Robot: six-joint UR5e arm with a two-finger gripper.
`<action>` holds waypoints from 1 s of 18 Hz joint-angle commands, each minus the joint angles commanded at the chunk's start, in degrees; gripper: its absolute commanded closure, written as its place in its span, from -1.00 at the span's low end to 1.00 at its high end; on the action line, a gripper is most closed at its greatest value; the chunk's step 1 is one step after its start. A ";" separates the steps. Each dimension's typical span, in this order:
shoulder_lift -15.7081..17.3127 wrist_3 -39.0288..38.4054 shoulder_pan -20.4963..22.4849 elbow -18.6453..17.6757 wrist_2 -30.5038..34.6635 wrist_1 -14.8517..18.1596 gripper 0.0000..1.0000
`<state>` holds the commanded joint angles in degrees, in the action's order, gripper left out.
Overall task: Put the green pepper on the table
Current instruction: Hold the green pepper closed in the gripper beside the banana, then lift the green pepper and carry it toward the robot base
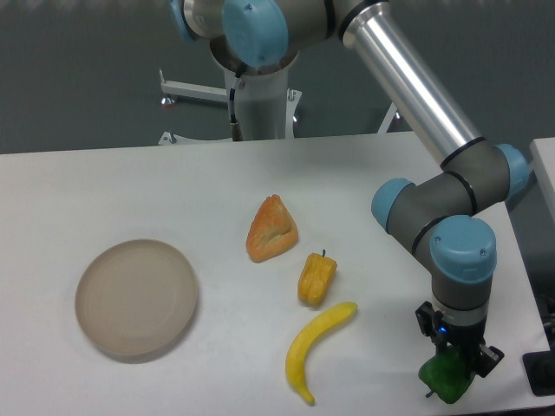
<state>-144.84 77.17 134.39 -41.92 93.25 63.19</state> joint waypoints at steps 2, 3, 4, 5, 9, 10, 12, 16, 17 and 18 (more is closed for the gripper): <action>0.00 -0.09 0.09 0.09 -0.17 0.00 0.34; 0.26 0.00 0.09 -0.09 -0.26 0.00 0.34; 0.70 0.00 0.09 -0.70 -0.26 0.17 0.34; 1.05 -0.09 0.00 -0.96 -0.18 0.44 0.34; 3.86 -0.88 -0.26 -3.95 -1.05 0.62 0.34; 5.00 -0.97 -0.35 -5.26 -1.49 1.05 0.34; 7.98 -0.97 -0.35 -8.33 -2.63 2.63 0.34; 14.22 -0.09 1.22 -15.36 -5.70 4.74 0.34; 15.98 0.08 1.75 -17.73 -6.76 4.83 0.34; 17.74 0.26 2.19 -20.28 -7.64 4.75 0.34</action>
<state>-127.11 77.43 136.58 -62.20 85.61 67.94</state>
